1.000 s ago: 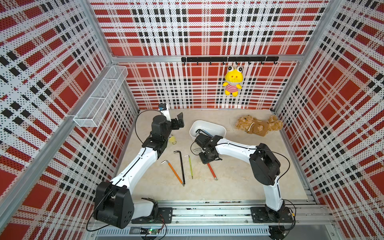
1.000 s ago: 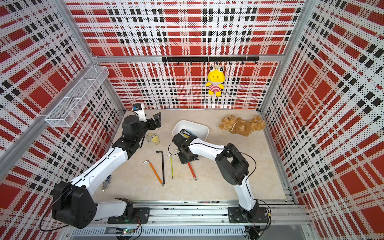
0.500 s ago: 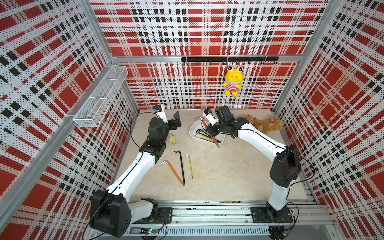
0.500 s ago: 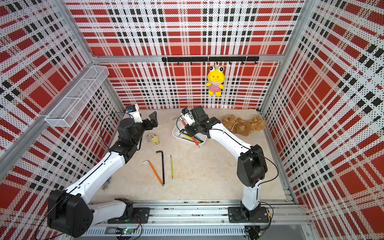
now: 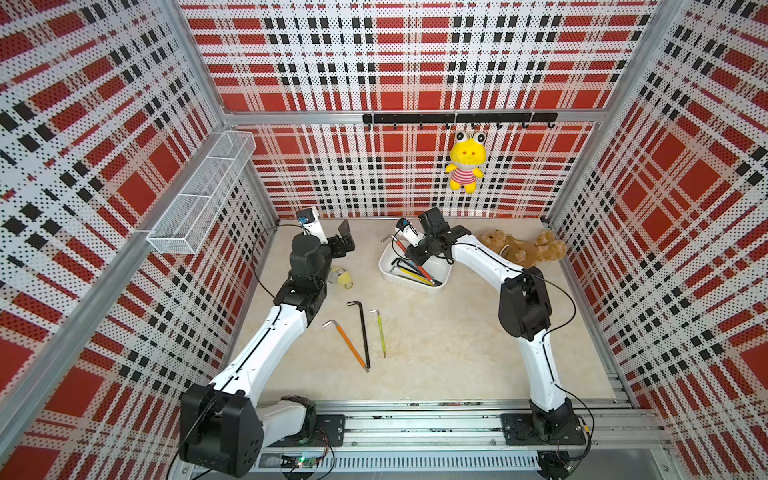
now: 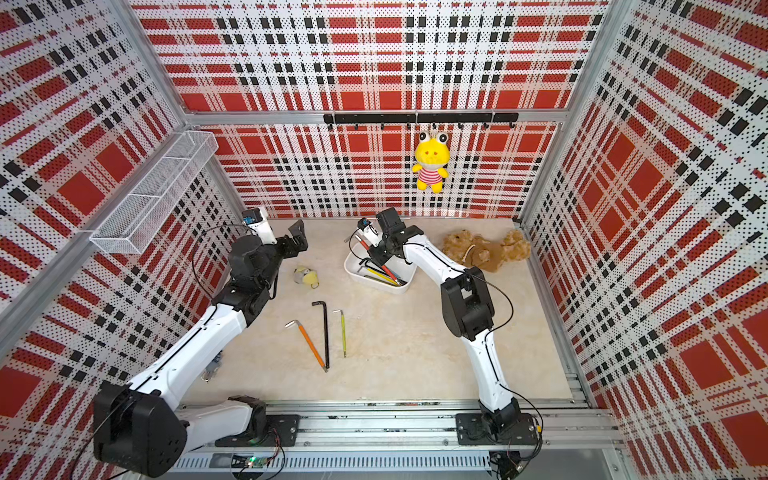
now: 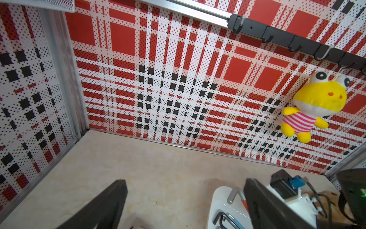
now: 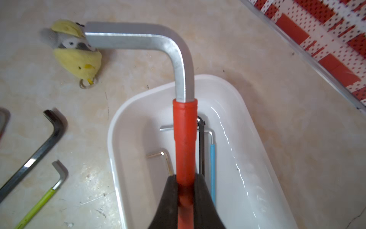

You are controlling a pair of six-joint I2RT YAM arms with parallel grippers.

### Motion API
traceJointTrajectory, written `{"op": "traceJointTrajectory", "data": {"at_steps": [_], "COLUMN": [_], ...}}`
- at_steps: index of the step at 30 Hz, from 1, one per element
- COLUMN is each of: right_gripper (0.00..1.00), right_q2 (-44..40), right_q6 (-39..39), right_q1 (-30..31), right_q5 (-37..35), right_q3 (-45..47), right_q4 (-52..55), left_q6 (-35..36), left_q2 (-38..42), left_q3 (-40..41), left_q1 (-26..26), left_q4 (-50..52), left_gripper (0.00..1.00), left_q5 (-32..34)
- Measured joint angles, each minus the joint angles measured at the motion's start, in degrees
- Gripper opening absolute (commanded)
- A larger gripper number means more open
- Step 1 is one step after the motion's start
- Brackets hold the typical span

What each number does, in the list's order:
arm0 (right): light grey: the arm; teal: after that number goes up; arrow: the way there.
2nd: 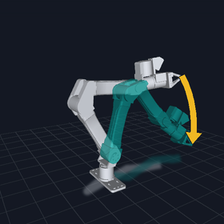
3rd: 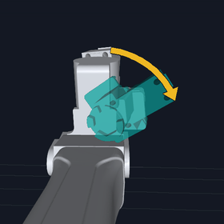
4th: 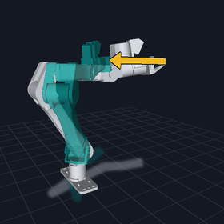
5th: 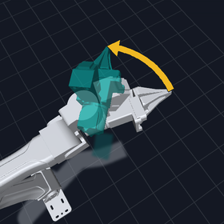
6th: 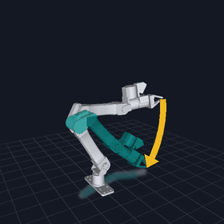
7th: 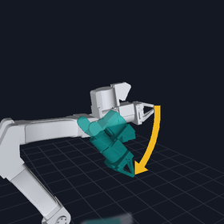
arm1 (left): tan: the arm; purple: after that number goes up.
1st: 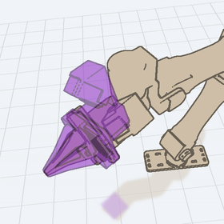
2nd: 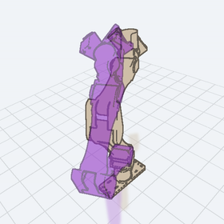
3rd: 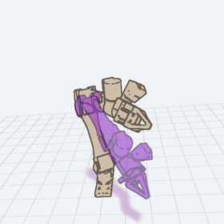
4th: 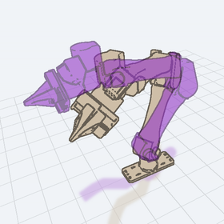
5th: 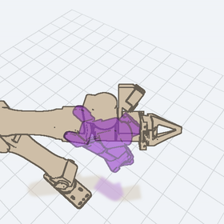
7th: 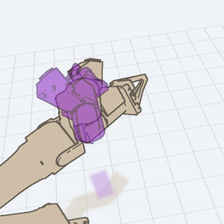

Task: Put the hex key on the desktop into the storage box
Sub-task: Place the Allen key in the storage box.

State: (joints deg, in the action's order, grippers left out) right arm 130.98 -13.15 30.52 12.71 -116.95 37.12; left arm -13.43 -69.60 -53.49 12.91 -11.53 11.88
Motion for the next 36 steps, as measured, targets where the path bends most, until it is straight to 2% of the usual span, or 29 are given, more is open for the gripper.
{"op": "traceJointTrajectory", "data": {"at_steps": [11, 17, 24, 26, 28, 30, 33, 36], "right_gripper": [0.00, 0.00, 0.00, 0.23, 0.32, 0.45, 0.54, 0.58], "right_q2": [5.86, 11.10, 12.33, 12.63, 13.09, 13.46, 13.49, 13.14], "right_q6": [-1.22, -1.18, -0.70, -0.35, -0.02, 0.26, 0.68, 0.85], "right_q1": [-0.17, -0.17, -0.17, -0.17, -0.17, -0.17, -0.17, -0.17], "right_q5": [-2.43, -3.67, -5.33, -6.25, -6.84, -7.48, -8.26, -8.48], "right_q3": [-4.94, -11.56, -13.53, -13.53, -13.53, -13.16, -11.78, -10.56], "right_q4": [5.29, 9.11, 10.14, 10.03, 9.66, 9.79, 9.53, 8.22], "left_q6": [-0.02, -0.02, -0.02, -0.02, -0.04, -0.02, -0.02, -0.02], "left_q2": [0.35, 0.57, 0.61, 0.61, 0.61, 0.61, 0.61, 0.61], "left_q3": [0.00, 0.00, 0.00, 0.00, 0.00, 0.00, 0.02, 0.07], "left_q1": [-0.15, -0.31, -0.35, -0.35, -0.35, -0.35, -0.33, -0.33], "left_q4": [0.00, -0.02, -0.02, -0.02, -0.02, -0.02, -0.02, -0.02], "left_gripper": [0.99, 0.99, 0.99, 0.99, 0.99, 0.99, 0.99, 0.99], "left_q5": [-0.02, -0.04, -0.04, -0.04, -0.04, -0.04, -0.02, 0.00]}}
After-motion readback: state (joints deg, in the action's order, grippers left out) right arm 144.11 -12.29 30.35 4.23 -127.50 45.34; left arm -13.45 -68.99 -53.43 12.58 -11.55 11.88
